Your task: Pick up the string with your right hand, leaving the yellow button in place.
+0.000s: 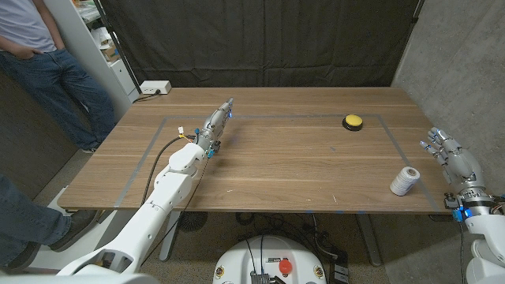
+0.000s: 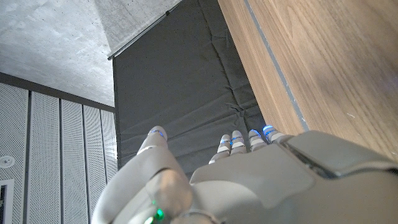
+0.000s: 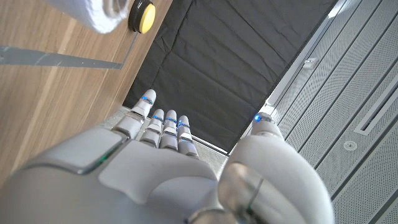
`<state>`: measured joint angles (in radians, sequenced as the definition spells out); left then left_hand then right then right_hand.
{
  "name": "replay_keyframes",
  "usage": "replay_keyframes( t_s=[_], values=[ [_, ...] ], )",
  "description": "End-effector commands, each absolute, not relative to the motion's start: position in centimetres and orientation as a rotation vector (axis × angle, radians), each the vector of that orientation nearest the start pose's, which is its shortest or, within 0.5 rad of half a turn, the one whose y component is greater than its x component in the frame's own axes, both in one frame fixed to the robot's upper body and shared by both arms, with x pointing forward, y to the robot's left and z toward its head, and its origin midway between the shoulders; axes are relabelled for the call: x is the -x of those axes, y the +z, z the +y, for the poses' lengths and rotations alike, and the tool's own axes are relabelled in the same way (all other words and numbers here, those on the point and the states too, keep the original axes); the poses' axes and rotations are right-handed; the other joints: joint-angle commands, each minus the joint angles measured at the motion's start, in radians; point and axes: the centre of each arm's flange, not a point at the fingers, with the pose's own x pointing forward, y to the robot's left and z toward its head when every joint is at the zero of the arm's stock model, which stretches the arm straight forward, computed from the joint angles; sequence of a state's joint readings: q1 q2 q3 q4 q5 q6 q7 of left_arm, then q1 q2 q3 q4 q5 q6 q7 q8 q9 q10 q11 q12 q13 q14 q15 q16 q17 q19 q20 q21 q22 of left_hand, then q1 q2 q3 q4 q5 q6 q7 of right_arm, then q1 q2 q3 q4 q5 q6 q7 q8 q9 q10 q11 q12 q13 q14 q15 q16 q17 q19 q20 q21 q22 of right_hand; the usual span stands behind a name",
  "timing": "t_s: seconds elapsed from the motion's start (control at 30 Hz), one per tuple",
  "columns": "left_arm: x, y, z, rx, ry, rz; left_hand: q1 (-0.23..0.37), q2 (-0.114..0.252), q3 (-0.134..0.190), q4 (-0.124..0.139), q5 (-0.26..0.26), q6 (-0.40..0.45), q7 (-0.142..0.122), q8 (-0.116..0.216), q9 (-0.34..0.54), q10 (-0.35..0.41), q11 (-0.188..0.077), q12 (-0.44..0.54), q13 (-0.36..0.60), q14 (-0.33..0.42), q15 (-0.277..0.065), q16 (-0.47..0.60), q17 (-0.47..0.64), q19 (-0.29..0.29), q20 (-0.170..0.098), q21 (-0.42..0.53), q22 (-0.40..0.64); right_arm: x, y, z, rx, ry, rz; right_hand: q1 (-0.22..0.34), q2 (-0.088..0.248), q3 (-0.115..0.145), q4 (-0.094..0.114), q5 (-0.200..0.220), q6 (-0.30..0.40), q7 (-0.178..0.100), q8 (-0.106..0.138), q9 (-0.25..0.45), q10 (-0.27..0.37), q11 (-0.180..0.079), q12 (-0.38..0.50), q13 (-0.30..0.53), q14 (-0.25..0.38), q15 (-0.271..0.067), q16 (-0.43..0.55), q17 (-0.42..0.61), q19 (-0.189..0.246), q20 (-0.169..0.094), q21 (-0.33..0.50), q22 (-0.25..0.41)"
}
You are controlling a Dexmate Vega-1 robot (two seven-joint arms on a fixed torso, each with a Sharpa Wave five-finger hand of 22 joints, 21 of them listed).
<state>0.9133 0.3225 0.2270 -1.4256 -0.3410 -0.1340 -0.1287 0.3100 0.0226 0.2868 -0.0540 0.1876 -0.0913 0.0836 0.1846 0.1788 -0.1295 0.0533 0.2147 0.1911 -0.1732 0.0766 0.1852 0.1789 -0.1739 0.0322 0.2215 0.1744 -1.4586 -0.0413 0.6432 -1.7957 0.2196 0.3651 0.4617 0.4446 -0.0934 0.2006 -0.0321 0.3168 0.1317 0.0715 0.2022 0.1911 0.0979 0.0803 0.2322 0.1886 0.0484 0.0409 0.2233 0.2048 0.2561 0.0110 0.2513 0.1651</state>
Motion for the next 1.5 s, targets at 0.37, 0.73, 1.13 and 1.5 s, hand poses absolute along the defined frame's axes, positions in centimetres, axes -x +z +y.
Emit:
replay_keyframes(
  t_s=[0.37, 0.73, 1.13, 1.5],
  values=[
    [-64.2, -2.6, 23.1, -0.075, -0.291, -0.58, 0.008, 0.005, 0.0, -0.009, -0.004, -0.001, -0.003, 0.004, 0.002, -0.008, -0.005, -0.004, 0.002, -0.025, 0.0, 0.002, 0.003, -0.061, 0.011, -0.005, 0.005, -41.2, -14.5, -48.2, 0.197, -0.199, -0.727, 0.039, -0.019, -0.002, -0.029, 0.021, -0.014, -0.008, -0.005, 0.0, -0.01, -0.003, -0.015, 0.002, -0.014, 0.005, -0.007, -0.002, -0.004, 0.009, -0.015, 0.005],
    [-64.2, -2.4, 23.3, -0.074, -0.287, -0.583, 0.007, 0.006, -0.001, -0.011, -0.004, 0.001, -0.002, 0.005, 0.002, -0.011, -0.001, -0.005, 0.002, -0.026, 0.002, 0.002, 0.003, -0.058, 0.013, -0.006, 0.005, -41.0, -15.1, -48.0, 0.217, -0.214, -0.719, 0.061, -0.032, -0.004, -0.046, 0.034, -0.018, -0.013, -0.005, 0.0, -0.019, -0.008, -0.022, 0.003, -0.022, 0.005, -0.012, -0.002, -0.01, 0.009, -0.025, 0.005],
    [-64.6, -2.2, 23.0, -0.065, -0.293, -0.586, 0.007, 0.007, -0.001, -0.013, -0.004, 0.003, 0.0, 0.005, 0.002, -0.011, -0.001, -0.005, 0.002, -0.027, 0.002, 0.002, 0.003, -0.059, 0.004, -0.009, 0.006, -40.5, -15.9, -48.0, 0.239, -0.23, -0.735, 0.081, -0.04, -0.007, -0.059, 0.048, -0.022, -0.02, -0.004, 0.0, -0.022, -0.006, -0.026, 0.004, -0.032, -0.002, -0.016, -0.001, -0.028, 0.008, -0.038, 0.005],
    [-64.7, -2.3, 23.2, -0.057, -0.29, -0.59, 0.006, 0.009, -0.001, -0.015, -0.004, 0.005, -0.002, 0.006, 0.002, -0.008, 0.005, -0.004, 0.002, -0.026, 0.003, 0.003, 0.003, -0.057, -0.011, -0.01, 0.006, -40.2, -16.7, -47.7, 0.27, -0.243, -0.713, 0.096, -0.044, -0.01, -0.068, 0.062, -0.03, -0.017, -0.006, 0.001, -0.039, 0.001, -0.033, 0.005, -0.047, 0.0, -0.022, -0.001, -0.047, 0.011, -0.05, 0.006]
  ],
)
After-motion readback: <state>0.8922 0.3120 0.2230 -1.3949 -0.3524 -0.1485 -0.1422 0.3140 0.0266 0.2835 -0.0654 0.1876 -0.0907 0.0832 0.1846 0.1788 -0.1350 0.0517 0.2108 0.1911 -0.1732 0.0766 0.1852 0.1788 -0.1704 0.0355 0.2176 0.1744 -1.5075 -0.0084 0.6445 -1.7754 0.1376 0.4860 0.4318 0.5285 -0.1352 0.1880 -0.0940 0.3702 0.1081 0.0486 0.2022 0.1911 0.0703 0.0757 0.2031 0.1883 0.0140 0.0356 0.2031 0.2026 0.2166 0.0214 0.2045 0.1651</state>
